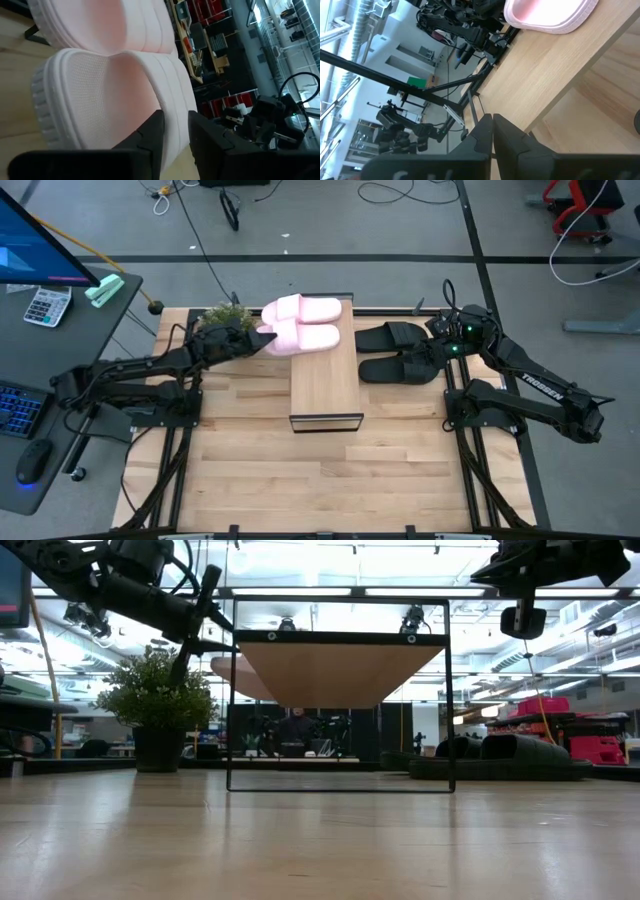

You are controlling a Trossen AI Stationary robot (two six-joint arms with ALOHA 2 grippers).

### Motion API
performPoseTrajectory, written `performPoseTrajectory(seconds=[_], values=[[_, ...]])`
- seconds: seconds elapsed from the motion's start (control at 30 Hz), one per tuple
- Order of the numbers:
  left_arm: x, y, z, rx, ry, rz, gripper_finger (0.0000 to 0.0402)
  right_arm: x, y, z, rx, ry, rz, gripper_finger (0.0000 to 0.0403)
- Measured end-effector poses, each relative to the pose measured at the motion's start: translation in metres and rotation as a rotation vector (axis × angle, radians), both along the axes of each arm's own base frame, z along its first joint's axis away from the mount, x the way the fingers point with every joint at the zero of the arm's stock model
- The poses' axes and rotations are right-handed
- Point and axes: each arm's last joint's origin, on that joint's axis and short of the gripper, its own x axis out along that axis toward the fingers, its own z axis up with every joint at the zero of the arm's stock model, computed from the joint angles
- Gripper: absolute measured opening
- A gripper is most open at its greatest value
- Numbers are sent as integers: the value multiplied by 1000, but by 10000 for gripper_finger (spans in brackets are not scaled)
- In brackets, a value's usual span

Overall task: Pick and place slides into the shelf
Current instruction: Put the pink slipper on the shelf

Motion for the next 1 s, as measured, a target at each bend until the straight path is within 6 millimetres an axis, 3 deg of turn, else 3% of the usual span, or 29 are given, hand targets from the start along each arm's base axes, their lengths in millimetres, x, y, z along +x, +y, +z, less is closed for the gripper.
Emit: performPoseTrajectory(seconds=[0.3, 0.53, 1.0], values=[[11, 5, -16, -78, 43, -5, 114, 0, 0, 0, 0, 0, 0, 20], [15, 7, -9, -42, -48, -10, 134, 0, 0, 0, 0, 0, 0, 20], [15, 6, -9, -50, -50, -27, 167, 0, 0, 0, -7, -1, 1, 20]])
